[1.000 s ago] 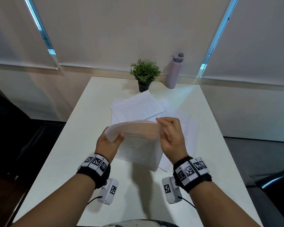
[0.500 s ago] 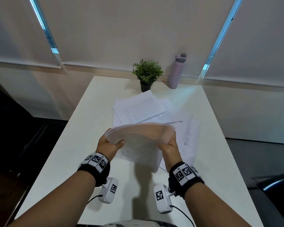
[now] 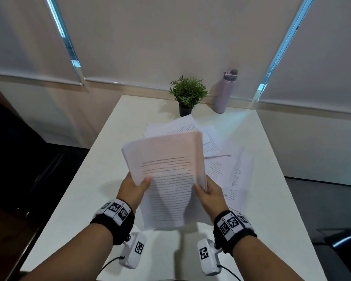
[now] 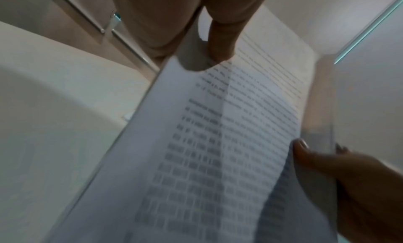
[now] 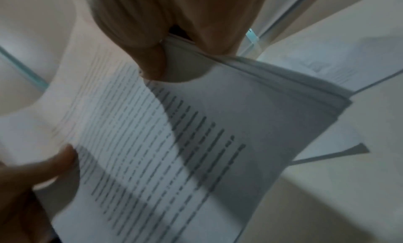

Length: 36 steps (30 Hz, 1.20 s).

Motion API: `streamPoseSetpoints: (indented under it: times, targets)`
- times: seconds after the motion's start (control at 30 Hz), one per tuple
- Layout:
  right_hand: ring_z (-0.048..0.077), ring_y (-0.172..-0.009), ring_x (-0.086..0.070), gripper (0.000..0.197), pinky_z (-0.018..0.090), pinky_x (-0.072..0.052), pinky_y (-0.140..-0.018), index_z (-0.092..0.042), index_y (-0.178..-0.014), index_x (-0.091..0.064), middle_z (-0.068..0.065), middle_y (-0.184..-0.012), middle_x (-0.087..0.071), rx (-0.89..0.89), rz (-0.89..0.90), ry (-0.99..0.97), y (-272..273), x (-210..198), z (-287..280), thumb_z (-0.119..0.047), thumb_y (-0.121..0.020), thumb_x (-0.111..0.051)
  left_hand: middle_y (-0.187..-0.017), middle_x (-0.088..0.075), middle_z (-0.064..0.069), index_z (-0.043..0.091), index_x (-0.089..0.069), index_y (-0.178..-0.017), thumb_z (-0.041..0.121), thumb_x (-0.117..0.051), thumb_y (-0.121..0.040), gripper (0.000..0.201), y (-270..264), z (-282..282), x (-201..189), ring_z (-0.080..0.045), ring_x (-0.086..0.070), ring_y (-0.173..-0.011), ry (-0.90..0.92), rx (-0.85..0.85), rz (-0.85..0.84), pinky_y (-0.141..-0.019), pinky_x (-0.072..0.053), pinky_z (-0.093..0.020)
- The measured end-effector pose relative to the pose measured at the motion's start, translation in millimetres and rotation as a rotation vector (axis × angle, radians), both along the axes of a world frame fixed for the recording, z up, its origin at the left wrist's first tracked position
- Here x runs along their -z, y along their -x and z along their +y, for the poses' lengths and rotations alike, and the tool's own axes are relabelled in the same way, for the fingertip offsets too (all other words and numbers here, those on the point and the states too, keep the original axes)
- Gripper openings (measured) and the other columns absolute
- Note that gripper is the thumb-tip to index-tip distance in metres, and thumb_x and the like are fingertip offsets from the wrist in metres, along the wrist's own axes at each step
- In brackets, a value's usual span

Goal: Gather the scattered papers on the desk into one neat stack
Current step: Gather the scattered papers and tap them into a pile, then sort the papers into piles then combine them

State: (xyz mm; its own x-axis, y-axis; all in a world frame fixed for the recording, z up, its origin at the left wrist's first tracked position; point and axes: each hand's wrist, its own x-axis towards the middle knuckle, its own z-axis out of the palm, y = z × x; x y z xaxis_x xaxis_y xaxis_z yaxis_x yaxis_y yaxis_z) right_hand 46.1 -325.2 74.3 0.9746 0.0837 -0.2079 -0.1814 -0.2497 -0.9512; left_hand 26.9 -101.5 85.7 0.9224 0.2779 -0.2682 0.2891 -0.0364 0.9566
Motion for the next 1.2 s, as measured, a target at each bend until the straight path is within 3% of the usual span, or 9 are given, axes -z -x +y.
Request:
streamPoseSetpoints:
  times: [0.1,0.17,0.33,0.47,0.53,0.63,0.77,0.9,1.2]
  targets:
    - [0.015,-0.102,-0.064,0.023,0.031,-0.051,-0.092,-0.029,-0.106,-0.061,-0.002,-0.108,-0.07,0.075,0.071,-0.075,-15,8,8,-0.012,-0.092,-0.055,-0.113,-0.068,0.0,0.035,-0.057,-0.102,0.032,-0.065,-0.077,0.027,21,3,20,-0.022,-0.064,-0.106,-0.082,0.136,0.116,-0.096,-0.05,-0.048]
    - [0.018,-0.102,-0.064,0.021,0.035,-0.051,-0.093,-0.025,-0.107,-0.062,0.001,-0.11,-0.07,0.05,0.128,-0.1,-28,13,16,-0.012,-0.092,-0.055,-0.113,-0.067,0.003,0.037,-0.055,-0.103,0.021,-0.059,-0.085,0.024,32,4,25,-0.019,-0.062,-0.106,-0.135,0.161,0.15,-0.1,-0.048,-0.042]
    - [0.026,-0.104,-0.06,0.031,0.043,-0.048,-0.1,-0.016,-0.123,-0.058,0.007,-0.111,-0.064,-0.086,-0.013,0.37,-79,43,26,-0.019,-0.093,-0.052,-0.098,-0.063,0.006,0.028,-0.052,-0.107,0.006,-0.05,-0.092,0.027,36,33,22,-0.017,-0.06,-0.095,-0.242,0.021,0.189,-0.091,-0.047,-0.029]
    - [0.036,-0.141,-0.025,0.059,0.057,-0.029,-0.11,-0.037,-0.147,-0.025,0.007,-0.159,-0.015,-0.192,0.076,0.826,-132,76,8,-0.041,-0.093,-0.049,-0.096,-0.062,0.007,0.027,-0.053,-0.106,0.007,-0.049,-0.093,0.025,41,61,22,-0.016,-0.059,-0.094,-0.293,-0.052,0.218,-0.085,-0.046,-0.026]
    - [0.041,-0.145,-0.007,0.067,0.065,-0.019,-0.112,-0.045,-0.148,-0.011,0.004,-0.162,0.006,-0.24,0.158,1.001,-154,94,-1,-0.051,-0.091,-0.045,-0.098,-0.062,0.006,0.027,-0.053,-0.107,0.008,-0.049,-0.093,0.024,44,70,23,-0.016,-0.059,-0.093,-0.305,-0.079,0.23,-0.08,-0.044,-0.021]
    - [0.042,-0.145,-0.011,0.075,0.067,-0.016,-0.112,-0.049,-0.146,0.004,0.005,-0.159,0.022,-0.317,0.159,1.167,-179,117,-8,-0.062,-0.087,-0.04,-0.101,-0.064,0.002,0.027,-0.053,-0.107,0.009,-0.049,-0.093,0.023,46,79,28,-0.02,-0.06,-0.096,-0.314,-0.118,0.262,-0.085,-0.046,-0.027]
    - [0.04,-0.143,-0.021,0.078,0.066,-0.019,-0.112,-0.047,-0.146,0.007,0.006,-0.159,0.019,-0.354,0.111,1.253,-197,123,-4,-0.064,-0.085,-0.039,-0.099,-0.065,-0.001,0.026,-0.053,-0.105,0.006,-0.05,-0.092,0.024,46,86,31,-0.022,-0.061,-0.095,-0.326,-0.126,0.272,-0.084,-0.048,-0.03]
    - [0.043,-0.145,-0.01,0.068,0.055,-0.011,-0.118,-0.044,-0.148,0.002,0.005,-0.161,0.011,-0.518,0.138,1.291,-183,127,5,-0.053,-0.092,-0.035,-0.1,-0.064,-0.003,0.024,-0.053,-0.105,0.006,-0.051,-0.091,0.023,45,88,31,-0.025,-0.061,-0.095,-0.346,-0.127,0.287,-0.085,-0.049,-0.032]
    - [0.033,-0.147,0.014,0.059,0.073,-0.012,-0.107,-0.057,-0.142,0.004,-0.012,-0.158,0.023,-0.672,0.172,1.18,-93,110,27,-0.044,-0.097,-0.032,-0.1,-0.065,-0.006,0.022,-0.054,-0.107,0.007,-0.052,-0.091,0.022,40,94,30,-0.024,-0.06,-0.089,-0.281,-0.157,0.294,-0.082,-0.045,-0.031]
